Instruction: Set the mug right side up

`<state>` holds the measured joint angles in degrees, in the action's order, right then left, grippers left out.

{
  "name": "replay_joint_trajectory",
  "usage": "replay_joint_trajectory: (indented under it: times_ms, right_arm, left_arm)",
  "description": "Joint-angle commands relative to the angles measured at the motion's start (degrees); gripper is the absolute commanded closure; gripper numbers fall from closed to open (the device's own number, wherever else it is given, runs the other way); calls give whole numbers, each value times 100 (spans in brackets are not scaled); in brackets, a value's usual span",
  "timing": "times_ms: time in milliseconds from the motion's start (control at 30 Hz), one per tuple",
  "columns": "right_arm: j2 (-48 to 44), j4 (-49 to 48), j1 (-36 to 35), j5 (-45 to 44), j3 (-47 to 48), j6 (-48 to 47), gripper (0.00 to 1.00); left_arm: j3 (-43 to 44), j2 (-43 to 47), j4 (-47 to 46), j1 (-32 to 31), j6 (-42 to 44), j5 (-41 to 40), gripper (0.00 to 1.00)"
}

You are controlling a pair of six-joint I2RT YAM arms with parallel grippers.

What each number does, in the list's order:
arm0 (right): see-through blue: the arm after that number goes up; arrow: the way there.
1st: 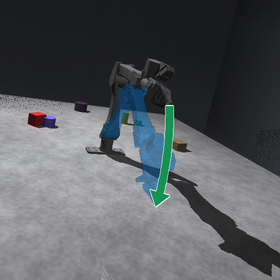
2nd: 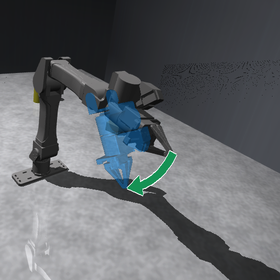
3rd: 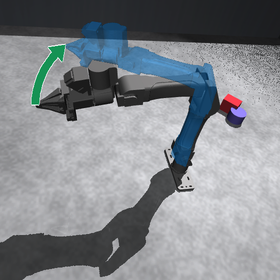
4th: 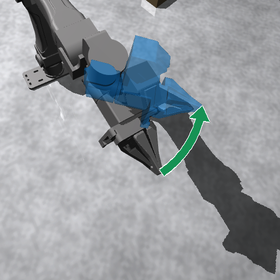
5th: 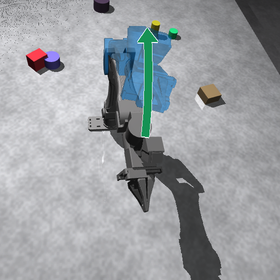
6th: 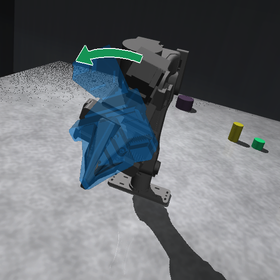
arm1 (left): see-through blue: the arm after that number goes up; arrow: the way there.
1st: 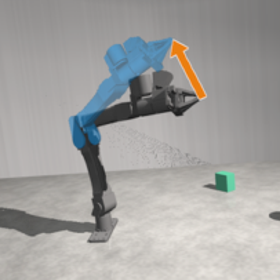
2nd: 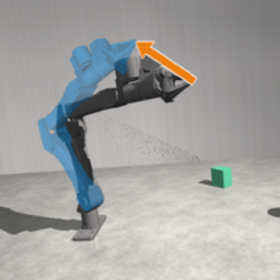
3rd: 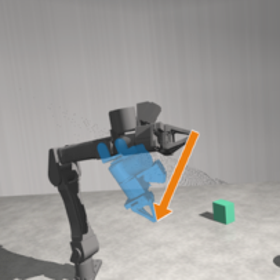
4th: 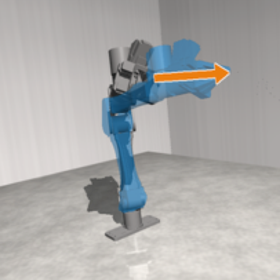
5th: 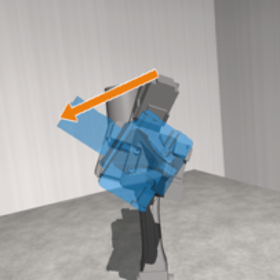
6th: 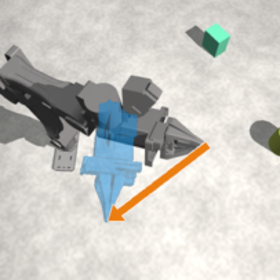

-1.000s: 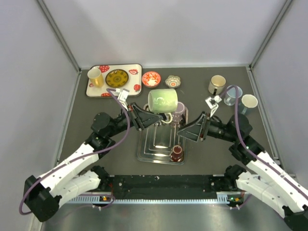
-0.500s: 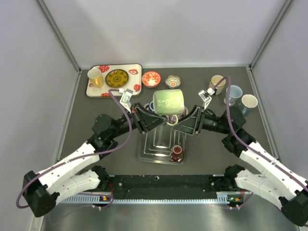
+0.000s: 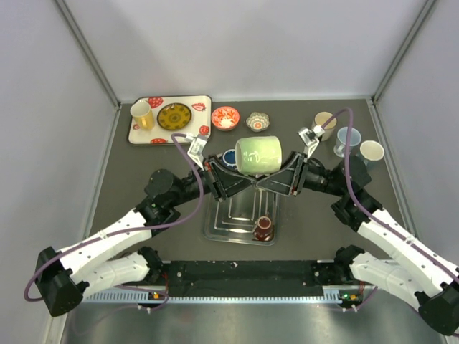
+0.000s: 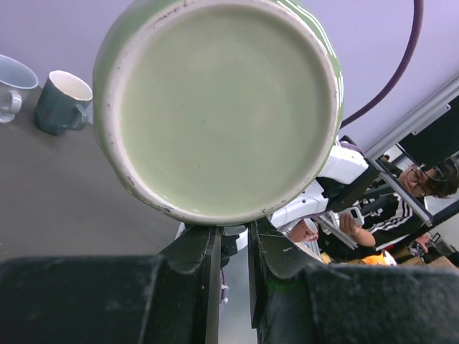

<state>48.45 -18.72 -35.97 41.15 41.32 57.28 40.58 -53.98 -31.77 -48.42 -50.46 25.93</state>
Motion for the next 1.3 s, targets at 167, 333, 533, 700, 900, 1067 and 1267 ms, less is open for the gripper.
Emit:
replay_joint_trajectory:
  times_ms: [167, 333, 533, 700, 900, 1067, 1267]
  right_arm:
    - [147, -650, -60, 130, 333, 161, 74]
    - [192, -817, -51, 262, 324, 275, 76]
    - [253, -730, -60, 236, 298, 267, 100]
    - [104, -423, -60, 87, 271, -23, 100]
    - [68, -167, -51, 69, 324, -111, 100]
    - [69, -281, -51, 131, 262, 11, 82]
    - [95, -343, -51, 113, 271, 90, 54]
  left_arm:
    - [249, -87, -585, -255, 115, 263, 100]
    - [231, -104, -620, -273, 106, 237, 100]
    - [196, -122, -611, -290, 106, 202, 100]
    - [82, 44, -532, -290, 290, 70, 97]
    - [90, 142, -568, -308, 352, -79, 100]
    - [-49, 308, -751, -361, 440, -316, 100]
    - [-462, 598, -1480, -370, 405, -501, 100]
